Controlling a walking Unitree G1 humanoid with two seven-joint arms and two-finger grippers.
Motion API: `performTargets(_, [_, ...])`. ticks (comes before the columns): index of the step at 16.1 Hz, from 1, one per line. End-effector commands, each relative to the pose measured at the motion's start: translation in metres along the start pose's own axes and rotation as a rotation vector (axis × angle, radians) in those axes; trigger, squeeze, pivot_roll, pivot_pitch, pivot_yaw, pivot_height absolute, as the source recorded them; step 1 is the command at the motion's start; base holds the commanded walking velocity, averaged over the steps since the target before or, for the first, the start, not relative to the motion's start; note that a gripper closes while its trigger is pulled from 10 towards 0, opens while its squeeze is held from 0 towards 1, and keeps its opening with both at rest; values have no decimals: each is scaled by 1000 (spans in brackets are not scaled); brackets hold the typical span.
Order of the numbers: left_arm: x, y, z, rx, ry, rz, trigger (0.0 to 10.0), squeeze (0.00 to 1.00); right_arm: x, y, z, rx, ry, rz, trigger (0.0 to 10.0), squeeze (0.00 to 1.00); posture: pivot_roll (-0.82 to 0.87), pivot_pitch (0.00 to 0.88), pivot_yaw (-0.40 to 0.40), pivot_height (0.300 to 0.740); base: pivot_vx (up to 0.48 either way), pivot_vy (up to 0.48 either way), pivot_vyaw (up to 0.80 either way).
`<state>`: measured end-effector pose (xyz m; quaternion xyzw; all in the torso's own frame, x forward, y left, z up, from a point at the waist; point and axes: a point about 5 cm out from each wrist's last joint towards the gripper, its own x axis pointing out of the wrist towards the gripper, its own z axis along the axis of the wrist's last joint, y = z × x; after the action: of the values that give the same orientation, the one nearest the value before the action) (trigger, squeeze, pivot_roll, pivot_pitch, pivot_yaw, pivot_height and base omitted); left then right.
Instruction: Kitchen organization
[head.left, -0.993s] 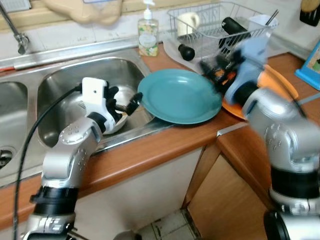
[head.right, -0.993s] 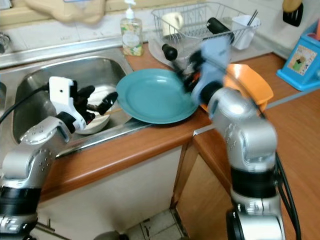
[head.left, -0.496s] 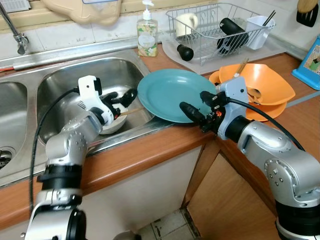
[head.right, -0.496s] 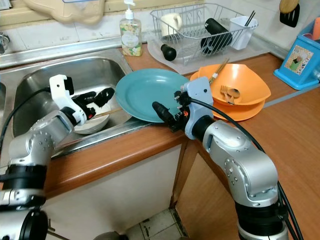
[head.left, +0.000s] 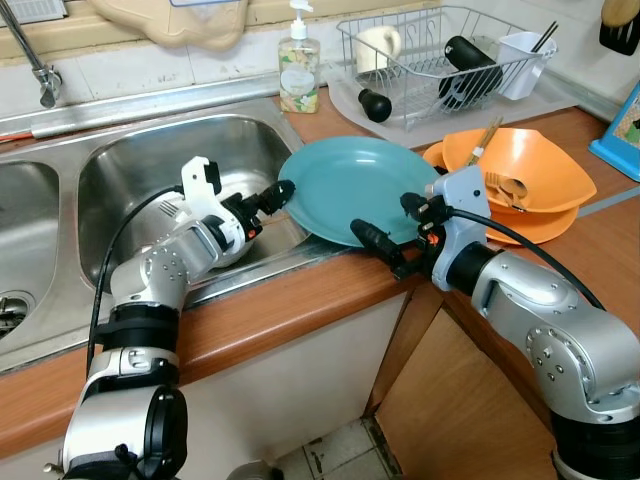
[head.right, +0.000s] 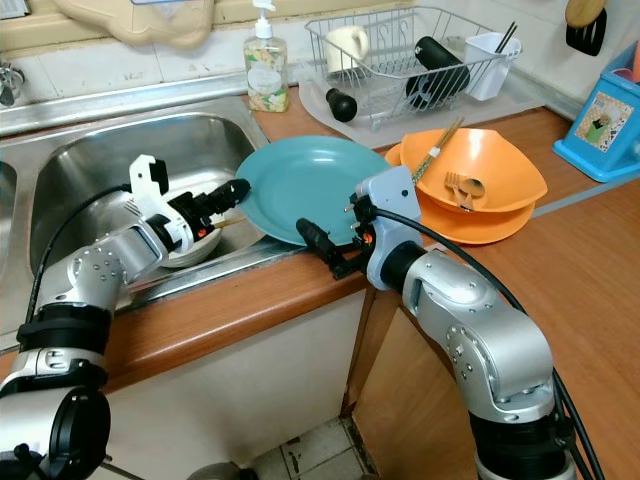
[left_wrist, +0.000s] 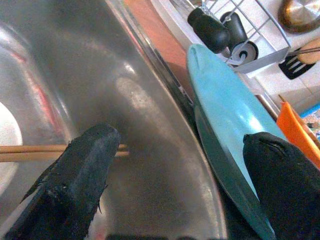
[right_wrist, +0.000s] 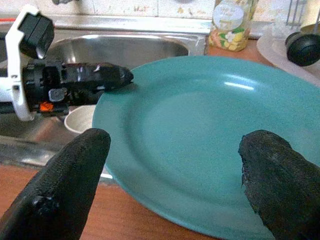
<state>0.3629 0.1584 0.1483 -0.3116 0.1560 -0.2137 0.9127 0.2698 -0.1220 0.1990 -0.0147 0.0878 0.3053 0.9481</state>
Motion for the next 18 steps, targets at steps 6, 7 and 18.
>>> performTargets(6, [11, -15, 0, 16, 24, -121, 0, 0, -8, -1, -2, -3, 25, 44, 10000, 0, -113, 0, 47, 740, 0, 0, 0])
performTargets(7, [12, -16, 0, 8, 25, -134, 0, 0, -9, -2, -2, -3, 25, 42, 10000, 0, -114, 0, 48, 740, 0, 0, 0])
performTargets(18, [13, -21, 0, -3, 23, -192, 0, 0, -12, -1, -3, 8, 27, 69, 10000, 0, -106, 0, 52, 740, 0, 0, 0])
